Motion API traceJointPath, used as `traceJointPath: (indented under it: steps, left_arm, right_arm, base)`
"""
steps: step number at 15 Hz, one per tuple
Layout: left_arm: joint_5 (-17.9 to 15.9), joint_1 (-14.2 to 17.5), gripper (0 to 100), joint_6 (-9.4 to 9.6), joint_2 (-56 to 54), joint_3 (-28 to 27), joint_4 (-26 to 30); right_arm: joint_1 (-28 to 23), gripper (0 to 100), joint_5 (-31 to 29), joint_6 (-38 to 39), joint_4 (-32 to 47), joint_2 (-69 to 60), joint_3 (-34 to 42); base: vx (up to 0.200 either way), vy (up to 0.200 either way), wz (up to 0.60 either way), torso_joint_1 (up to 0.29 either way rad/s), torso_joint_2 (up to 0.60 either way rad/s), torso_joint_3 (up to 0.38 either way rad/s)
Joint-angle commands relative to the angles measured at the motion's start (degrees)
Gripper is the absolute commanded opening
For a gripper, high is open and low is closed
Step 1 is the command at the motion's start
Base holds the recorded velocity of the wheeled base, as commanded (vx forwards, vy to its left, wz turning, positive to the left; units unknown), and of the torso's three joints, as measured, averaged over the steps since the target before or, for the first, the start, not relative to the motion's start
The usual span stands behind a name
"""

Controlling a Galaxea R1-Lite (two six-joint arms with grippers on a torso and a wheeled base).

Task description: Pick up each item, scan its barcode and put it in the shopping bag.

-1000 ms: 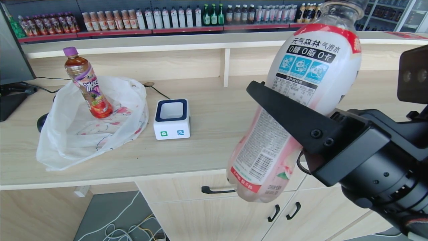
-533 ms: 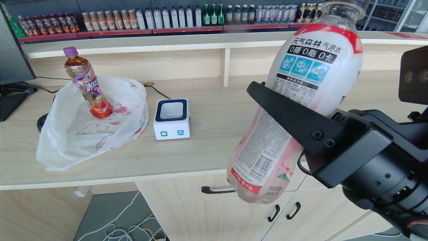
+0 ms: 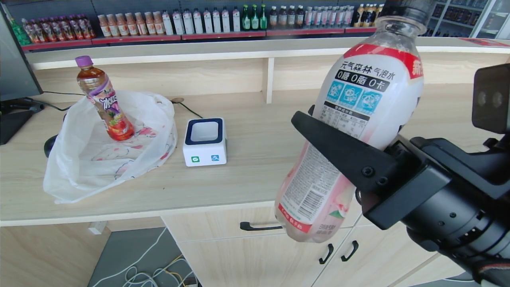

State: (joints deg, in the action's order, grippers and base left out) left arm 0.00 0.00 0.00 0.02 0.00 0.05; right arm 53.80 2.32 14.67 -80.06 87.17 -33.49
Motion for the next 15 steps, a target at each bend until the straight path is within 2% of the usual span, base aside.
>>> traceJointPath:
  steps: [1, 3, 6, 7, 9, 11, 15]
  left_arm:
    - [0.00, 0.09, 100, 0.00, 0.06, 0.00, -0.05]
    - [0.00, 0.00, 100, 0.00, 0.06, 0.00, 0.04]
    - [0.00, 0.00, 100, 0.00, -0.02, 0.00, 0.04]
    - [0.00, 0.00, 100, 0.00, 0.06, 0.00, 0.04]
    - [0.00, 0.09, 100, 0.00, 0.06, 0.00, 0.04]
    - [0.00, 0.00, 100, 0.00, 0.06, 0.00, 0.04]
    - [0.00, 0.00, 100, 0.88, -0.02, 0.00, 0.04]
  right_arm:
    - [-1.33, 0, 0.06, -1.13, 0.16, 0.28, 1.23]
    - [-1.41, 0, -1.35, -2.98, 0.16, 1.24, 1.93]
    - [-4.14, 0, -10.23, -10.71, -0.10, 4.58, 1.41]
    - [-4.31, 0, -10.49, -10.89, -0.10, 4.58, 1.41]
    - [-8.88, 0, -12.07, -20.29, -0.28, 5.73, 1.58]
    - [-10.73, 0, -12.34, -24.25, -0.80, 6.25, 1.14]
    - [-11.26, 0, -19.28, -25.21, -3.53, 8.36, 0.70]
  base:
    - [0.000, 0.000, 0.00, 0.000, 0.00, 0.000]
    - [0.000, 0.000, 0.00, 0.000, 0.00, 0.000]
    - [0.000, 0.000, 0.00, 0.000, 0.00, 0.000]
    - [0.000, 0.000, 0.00, 0.000, 0.00, 0.000]
    - [0.000, 0.000, 0.00, 0.000, 0.00, 0.000]
    - [0.000, 0.000, 0.00, 0.000, 0.00, 0.000]
    - [0.000, 0.000, 0.00, 0.000, 0.00, 0.000]
